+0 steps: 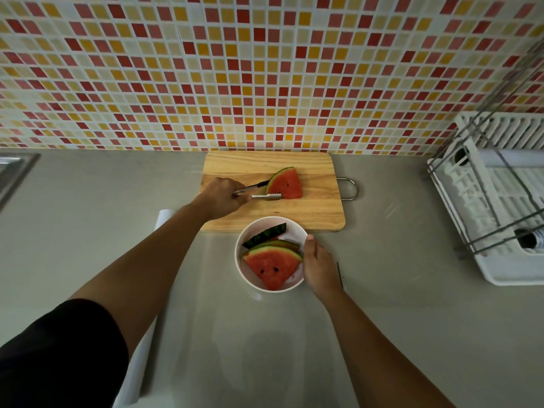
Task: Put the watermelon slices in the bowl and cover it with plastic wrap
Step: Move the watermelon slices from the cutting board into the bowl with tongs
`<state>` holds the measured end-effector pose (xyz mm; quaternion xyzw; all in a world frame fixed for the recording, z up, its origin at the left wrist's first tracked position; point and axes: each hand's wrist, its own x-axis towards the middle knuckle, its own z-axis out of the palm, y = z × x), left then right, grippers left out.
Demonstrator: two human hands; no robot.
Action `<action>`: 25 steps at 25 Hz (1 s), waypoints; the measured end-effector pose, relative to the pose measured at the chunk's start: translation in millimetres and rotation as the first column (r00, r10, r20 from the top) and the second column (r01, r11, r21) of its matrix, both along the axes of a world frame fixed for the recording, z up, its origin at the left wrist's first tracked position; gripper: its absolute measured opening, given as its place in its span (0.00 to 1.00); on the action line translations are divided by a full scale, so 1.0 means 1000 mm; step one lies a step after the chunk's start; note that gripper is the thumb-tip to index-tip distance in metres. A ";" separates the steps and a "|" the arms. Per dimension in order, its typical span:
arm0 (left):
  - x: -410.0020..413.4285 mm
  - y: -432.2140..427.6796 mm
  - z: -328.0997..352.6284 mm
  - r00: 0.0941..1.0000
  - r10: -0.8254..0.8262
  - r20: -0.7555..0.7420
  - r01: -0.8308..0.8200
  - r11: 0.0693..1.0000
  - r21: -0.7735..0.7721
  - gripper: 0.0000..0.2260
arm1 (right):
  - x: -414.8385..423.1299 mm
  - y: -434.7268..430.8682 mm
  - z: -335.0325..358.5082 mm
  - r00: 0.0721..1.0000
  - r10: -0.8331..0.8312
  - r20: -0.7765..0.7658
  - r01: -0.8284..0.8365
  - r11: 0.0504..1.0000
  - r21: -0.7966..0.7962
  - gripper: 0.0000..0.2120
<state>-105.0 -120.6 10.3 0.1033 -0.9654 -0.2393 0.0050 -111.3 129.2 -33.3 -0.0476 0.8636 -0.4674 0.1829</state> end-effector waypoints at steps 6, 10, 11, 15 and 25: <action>-0.006 -0.001 0.012 0.990 0.021 0.138 -0.016 0.999 -0.040 0.14 | 0.000 0.000 0.000 1.000 -0.002 0.004 0.002 1.000 -0.015 0.23; -0.005 -0.010 0.017 0.982 0.071 0.175 -0.075 0.997 0.017 0.14 | 0.000 0.001 0.000 1.000 0.012 -0.001 -0.012 1.000 -0.015 0.22; -0.006 -0.012 0.019 0.976 0.114 0.184 -0.126 0.990 0.059 0.13 | 0.000 0.001 0.000 1.000 0.012 -0.004 -0.012 1.000 -0.018 0.22; -0.014 -0.023 0.026 0.901 0.310 0.303 -0.421 0.795 0.437 0.11 | 0.000 0.001 0.001 1.000 0.016 -0.007 -0.016 1.000 -0.024 0.21; -0.022 -0.042 -0.004 0.822 0.226 0.522 -0.557 0.507 0.658 0.05 | -0.001 0.002 0.000 1.000 0.027 -0.013 -0.027 1.000 -0.012 0.22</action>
